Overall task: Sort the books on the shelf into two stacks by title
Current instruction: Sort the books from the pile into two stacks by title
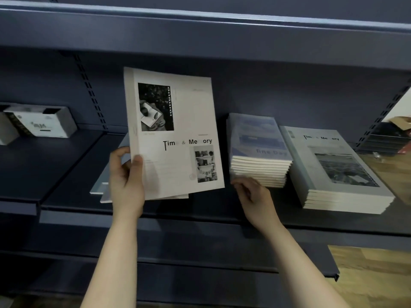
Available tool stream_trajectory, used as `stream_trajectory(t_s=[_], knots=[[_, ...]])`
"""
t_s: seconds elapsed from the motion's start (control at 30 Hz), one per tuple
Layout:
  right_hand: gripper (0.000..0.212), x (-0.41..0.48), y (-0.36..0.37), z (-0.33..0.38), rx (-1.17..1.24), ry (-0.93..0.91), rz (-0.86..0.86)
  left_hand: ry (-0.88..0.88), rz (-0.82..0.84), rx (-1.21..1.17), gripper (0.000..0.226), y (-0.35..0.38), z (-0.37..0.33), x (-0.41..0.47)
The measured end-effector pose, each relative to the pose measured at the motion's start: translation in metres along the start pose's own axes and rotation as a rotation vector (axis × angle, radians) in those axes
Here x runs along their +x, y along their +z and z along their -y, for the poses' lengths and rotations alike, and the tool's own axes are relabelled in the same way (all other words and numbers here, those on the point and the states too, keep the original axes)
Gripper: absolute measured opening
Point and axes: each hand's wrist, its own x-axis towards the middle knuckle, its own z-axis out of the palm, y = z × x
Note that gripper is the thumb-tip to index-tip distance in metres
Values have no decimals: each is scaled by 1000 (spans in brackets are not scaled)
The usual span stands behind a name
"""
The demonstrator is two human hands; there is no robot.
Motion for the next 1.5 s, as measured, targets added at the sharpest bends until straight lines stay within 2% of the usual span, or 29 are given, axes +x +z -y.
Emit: stream_trajectory(t_s=[0.13,0.2,0.4,0.5,0.57,0.67,0.77,0.93,1.13,1.3,1.43,1.5], knots=[[25,1,-19,17,435,260,-59,35,47,-56,23,24,-7,-15],[24,1,-36,22,560,312,-99,60,79,-76,22,40,-11,-24],[17,-1,-83,19,604,236,-189,94,196,-111,14,93,-21,-54],[23,-5,-103,-1,630,242,-221,103,241,-97,21,118,-21,-68],[24,-9,-117,-11,636,252,-270,105,275,-100,26,133,-21,-77],[23,-12,-138,-22,636,254,-374,81,358,-120,21,153,-25,-91],[21,-12,-160,-35,614,272,-438,80,428,-36,18,167,-28,-99],[21,-11,-196,-59,574,298,-518,210,547,202,22,183,-15,-102],[22,-6,-228,-83,527,409,-543,300,680,498,20,202,16,-116],[17,-1,-238,-102,194,423,-533,424,709,610,15,210,30,-120],[4,0,-236,-113,-139,381,-501,450,687,622,11,213,29,-120],[6,0,-233,-121,-208,389,-465,460,681,633,10,212,30,-122]])
